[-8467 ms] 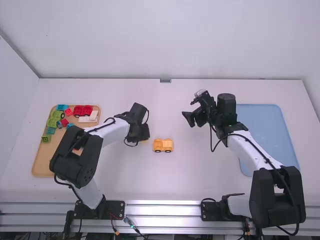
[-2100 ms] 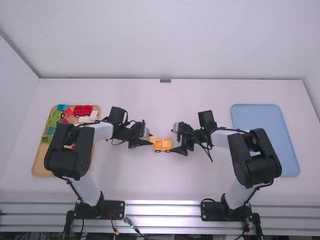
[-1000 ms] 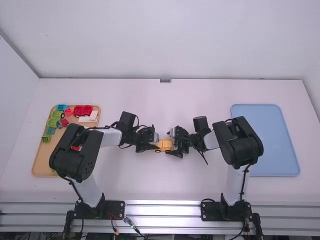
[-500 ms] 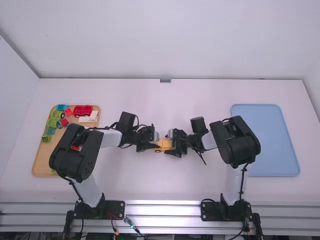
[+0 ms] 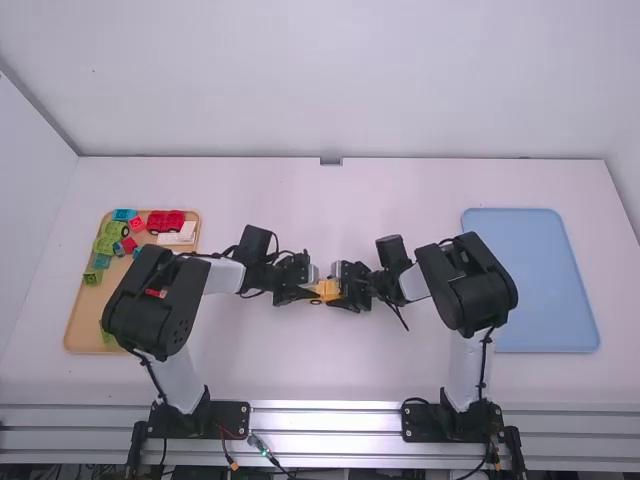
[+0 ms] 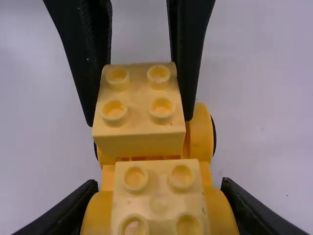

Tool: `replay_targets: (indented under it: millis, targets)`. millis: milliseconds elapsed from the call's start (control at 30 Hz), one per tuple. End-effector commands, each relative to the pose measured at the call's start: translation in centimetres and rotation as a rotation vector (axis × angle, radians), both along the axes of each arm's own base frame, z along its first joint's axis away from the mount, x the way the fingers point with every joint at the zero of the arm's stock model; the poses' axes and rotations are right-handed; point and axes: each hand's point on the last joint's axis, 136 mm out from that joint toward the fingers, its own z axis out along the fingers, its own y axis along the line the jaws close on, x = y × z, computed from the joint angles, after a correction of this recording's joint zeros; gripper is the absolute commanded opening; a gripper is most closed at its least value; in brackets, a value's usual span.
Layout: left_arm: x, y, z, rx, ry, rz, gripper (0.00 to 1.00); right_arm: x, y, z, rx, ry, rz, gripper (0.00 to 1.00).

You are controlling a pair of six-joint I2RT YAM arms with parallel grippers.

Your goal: Assemble lego blocks to make yellow taxi

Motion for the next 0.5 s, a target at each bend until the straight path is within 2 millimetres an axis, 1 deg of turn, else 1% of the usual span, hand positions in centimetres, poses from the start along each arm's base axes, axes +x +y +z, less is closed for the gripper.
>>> replay_targets:
  millis: [0,200,467]
  targets:
    - [-0.77,-0.29,-0.33,-0.007,0.022,-0.017,0.10,0.28,0.16,-0.22,0.001,0.007,0.001,0.54]
    - [-0.76,-0.38,-0.31,-0.009,0.019,-0.019,0.12,-0.34,0.08,-0.48,-0.007,0.012,0.023,0.54]
    - [-0.87,-0.51,-0.34,-0.007,0.019,-0.024,0.12,-0.36,0.12,-0.46,-0.006,0.012,0.025,0.53]
